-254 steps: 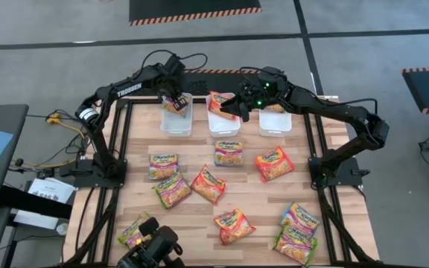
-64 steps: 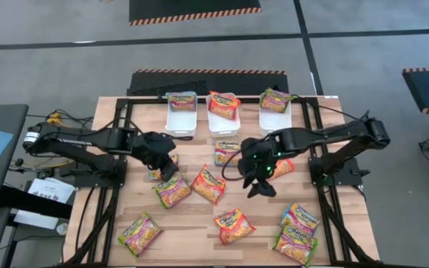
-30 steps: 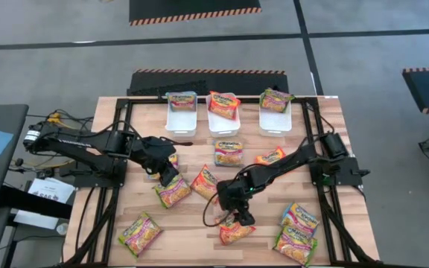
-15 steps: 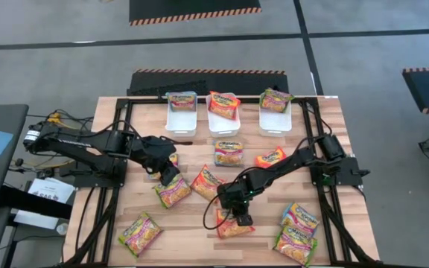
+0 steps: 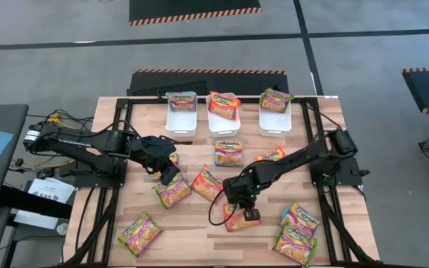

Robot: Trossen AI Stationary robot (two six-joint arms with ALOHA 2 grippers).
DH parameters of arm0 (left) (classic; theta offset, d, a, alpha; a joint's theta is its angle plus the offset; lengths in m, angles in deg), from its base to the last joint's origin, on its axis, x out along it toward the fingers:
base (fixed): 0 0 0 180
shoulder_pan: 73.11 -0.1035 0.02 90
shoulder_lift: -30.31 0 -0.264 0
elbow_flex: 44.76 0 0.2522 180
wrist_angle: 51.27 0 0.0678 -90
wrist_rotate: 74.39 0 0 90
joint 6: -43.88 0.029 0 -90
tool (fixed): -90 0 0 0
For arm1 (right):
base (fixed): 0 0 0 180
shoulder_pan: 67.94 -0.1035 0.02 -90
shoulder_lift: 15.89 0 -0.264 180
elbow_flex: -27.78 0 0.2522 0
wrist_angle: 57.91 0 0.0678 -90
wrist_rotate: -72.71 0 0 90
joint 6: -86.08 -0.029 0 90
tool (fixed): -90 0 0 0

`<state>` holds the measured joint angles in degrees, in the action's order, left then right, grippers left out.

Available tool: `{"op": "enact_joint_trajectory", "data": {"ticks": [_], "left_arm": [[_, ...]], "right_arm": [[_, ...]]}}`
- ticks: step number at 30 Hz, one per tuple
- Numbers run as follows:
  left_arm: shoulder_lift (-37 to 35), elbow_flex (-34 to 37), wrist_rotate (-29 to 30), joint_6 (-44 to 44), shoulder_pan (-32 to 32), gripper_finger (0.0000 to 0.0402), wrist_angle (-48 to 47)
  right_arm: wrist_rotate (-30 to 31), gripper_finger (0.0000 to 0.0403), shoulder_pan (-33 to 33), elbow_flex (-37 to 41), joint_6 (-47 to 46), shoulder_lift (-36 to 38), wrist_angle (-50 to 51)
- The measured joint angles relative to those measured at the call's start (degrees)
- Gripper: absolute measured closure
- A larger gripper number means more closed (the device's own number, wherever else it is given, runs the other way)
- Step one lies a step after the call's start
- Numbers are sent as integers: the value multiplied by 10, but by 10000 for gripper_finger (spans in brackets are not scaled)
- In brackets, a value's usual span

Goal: Sort Maruchan noodles
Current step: Put the orange noodle pack into the middle white bin

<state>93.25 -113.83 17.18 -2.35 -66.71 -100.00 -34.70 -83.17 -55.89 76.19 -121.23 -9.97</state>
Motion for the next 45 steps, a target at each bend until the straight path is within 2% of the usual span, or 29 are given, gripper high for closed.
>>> {"op": "enact_joint_trajectory", "data": {"ticks": [10,16,21,26,31,38,45], "left_arm": [[0,0,27,0,0,401,1],[0,0,47,-4,0,401,-2],[0,0,63,-5,0,401,-2],[0,0,64,-5,-7,401,2],[-4,0,67,26,-47,401,4],[-14,-1,26,137,-147,401,41],[-22,-1,3,233,-247,401,86]], "right_arm": [[87,397,45,0,42,151,85],[134,397,95,-1,66,236,78],[182,397,161,-1,102,277,49],[209,397,235,-1,134,280,-25],[210,397,297,-2,174,256,-112],[207,397,367,-4,232,206,-176],[203,395,412,-84,288,113,-164]]}}
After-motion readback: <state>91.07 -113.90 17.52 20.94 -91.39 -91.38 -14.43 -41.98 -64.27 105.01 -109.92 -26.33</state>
